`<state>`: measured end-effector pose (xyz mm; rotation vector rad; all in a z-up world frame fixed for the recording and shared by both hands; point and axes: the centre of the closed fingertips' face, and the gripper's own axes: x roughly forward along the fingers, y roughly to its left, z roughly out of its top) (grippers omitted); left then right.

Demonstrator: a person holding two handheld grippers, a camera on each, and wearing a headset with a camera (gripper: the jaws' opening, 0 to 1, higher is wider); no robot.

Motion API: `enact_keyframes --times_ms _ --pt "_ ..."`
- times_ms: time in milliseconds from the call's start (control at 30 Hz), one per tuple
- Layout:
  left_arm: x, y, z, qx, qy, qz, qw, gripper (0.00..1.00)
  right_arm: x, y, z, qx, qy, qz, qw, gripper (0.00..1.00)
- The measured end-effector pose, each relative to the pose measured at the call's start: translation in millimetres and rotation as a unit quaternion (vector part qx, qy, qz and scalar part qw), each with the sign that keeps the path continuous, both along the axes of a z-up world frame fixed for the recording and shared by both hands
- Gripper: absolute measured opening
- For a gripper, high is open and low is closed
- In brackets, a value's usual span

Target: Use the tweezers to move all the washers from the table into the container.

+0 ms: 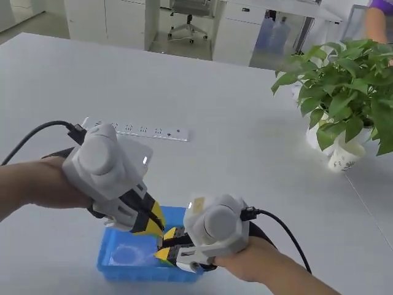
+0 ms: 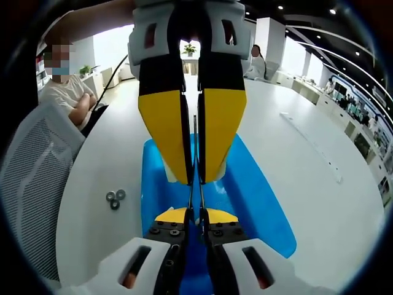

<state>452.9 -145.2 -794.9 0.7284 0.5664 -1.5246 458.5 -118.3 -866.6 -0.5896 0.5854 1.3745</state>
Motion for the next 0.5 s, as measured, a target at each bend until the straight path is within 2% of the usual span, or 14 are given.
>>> enact_keyframes --times_ms 500 --pt "-2.0 3.1 6.3 -0.001 -0.005 0.001 1.0000 0.06 -1.5 0.8 6.8 0.005 -0.006 0.001 1.0000 0.10"
